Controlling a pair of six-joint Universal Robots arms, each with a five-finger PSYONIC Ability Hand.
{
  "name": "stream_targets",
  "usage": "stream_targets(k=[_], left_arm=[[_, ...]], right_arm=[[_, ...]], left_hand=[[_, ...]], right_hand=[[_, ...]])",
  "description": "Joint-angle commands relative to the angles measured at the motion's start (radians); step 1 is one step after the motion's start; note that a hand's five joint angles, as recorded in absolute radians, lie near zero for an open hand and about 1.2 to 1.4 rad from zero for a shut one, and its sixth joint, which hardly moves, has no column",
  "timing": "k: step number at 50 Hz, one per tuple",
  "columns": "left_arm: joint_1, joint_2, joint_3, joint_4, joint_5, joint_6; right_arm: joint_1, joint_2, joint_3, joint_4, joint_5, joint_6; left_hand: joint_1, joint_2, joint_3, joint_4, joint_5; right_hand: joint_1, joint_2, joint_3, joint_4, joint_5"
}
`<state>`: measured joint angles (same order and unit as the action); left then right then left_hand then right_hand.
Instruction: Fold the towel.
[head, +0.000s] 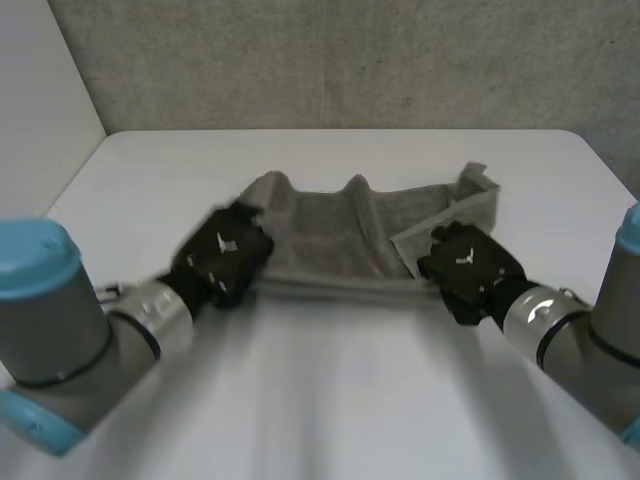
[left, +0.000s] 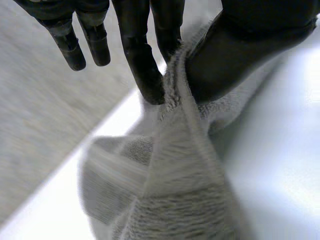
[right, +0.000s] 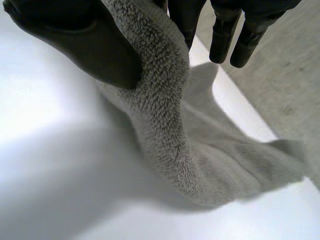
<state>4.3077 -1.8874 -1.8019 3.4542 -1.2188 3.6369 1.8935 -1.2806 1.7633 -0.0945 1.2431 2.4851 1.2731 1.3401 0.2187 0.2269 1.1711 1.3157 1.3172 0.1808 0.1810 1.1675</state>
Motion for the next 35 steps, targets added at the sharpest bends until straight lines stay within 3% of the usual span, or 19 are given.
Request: stream_targets(k=[1,3,5,11,20,28,35], left_arm=[[-0.046,-0.078,-0.034,0.003,-0.016,0.011],[-0.045,-0.102,-0.034,0.005,-0.031,0.009],[-0.045,-0.113,-0.036,0.006,-0.042,0.008],[-0.045,-0.128,-0.045,0.032,-0.094,0.008],[-0.039,-0.125,-0.068,0.057,-0.119,0.008],[-0.037,-0.113,-0.079,0.057,-0.191,0.008],[-0.037,-0.076,-0.097,0.054,-0.209,0.008]], right_arm=[[-0.004,0.003,0.012,-0.039,-0.002,0.005],[-0.002,0.007,0.008,-0.042,-0.001,0.005],[-0.002,0.013,0.010,-0.044,-0.002,0.006],[0.001,0.069,0.010,-0.047,-0.005,-0.006],[-0.062,0.124,-0.018,-0.039,-0.011,-0.035],[-0.151,0.152,-0.051,-0.031,-0.037,-0.109],[-0.189,0.164,-0.100,-0.030,-0.167,-0.147]], left_hand=[[0.062,-0.005,-0.044,-0.052,-0.011],[-0.181,-0.248,-0.044,-0.052,-0.253],[-0.283,-0.351,-0.044,-0.052,-0.356],[-0.393,-0.460,-0.044,-0.052,-0.466],[-0.496,-0.563,-0.044,-0.052,-0.568],[-0.742,-0.810,-0.044,-0.052,-0.815],[-0.836,-0.903,-0.044,-0.052,-0.909]], right_hand=[[-0.150,-0.152,-0.006,-0.007,-0.177],[-0.466,-0.467,-0.006,-0.007,-0.492],[-0.563,-0.565,-0.006,-0.007,-0.590],[-0.951,-0.953,-0.006,-0.007,-0.977],[-0.981,-0.983,-0.006,-0.007,-1.007],[-1.010,-1.012,-0.006,-0.007,-1.037],[-1.002,-1.003,-0.006,-0.007,-1.028]])
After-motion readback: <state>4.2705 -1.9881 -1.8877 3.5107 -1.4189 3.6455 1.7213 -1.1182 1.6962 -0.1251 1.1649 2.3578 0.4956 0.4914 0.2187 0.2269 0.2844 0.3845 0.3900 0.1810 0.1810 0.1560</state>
